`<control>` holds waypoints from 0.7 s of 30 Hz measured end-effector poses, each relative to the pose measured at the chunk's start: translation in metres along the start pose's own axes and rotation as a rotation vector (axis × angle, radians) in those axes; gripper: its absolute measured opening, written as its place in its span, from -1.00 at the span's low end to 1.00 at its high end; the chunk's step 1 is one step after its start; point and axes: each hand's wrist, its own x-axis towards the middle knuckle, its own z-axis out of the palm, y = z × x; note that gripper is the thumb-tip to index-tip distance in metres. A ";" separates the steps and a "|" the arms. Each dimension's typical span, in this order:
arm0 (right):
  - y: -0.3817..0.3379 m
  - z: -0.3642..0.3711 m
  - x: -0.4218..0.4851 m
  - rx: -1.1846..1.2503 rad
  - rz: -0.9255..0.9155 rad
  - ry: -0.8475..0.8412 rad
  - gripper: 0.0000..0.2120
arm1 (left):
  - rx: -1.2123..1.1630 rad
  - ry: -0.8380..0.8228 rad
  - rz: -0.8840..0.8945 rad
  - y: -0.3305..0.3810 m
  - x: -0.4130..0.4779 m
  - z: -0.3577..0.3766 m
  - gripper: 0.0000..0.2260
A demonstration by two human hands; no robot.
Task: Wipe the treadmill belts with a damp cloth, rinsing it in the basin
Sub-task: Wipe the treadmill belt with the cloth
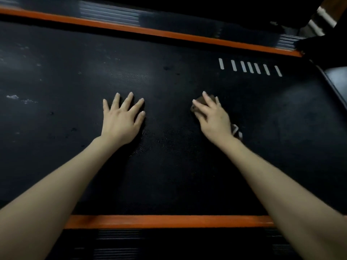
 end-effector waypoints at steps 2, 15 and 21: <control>-0.027 0.014 -0.033 0.002 -0.262 0.014 -0.64 | 0.005 -0.018 0.004 0.000 0.005 -0.001 -0.55; -0.021 0.021 0.044 -0.004 0.145 0.007 -0.62 | 0.033 -0.044 0.018 -0.011 0.032 0.001 -0.51; -0.057 0.024 -0.042 0.013 -0.576 -0.189 -0.51 | -0.007 -0.011 0.032 -0.017 0.031 0.007 -0.43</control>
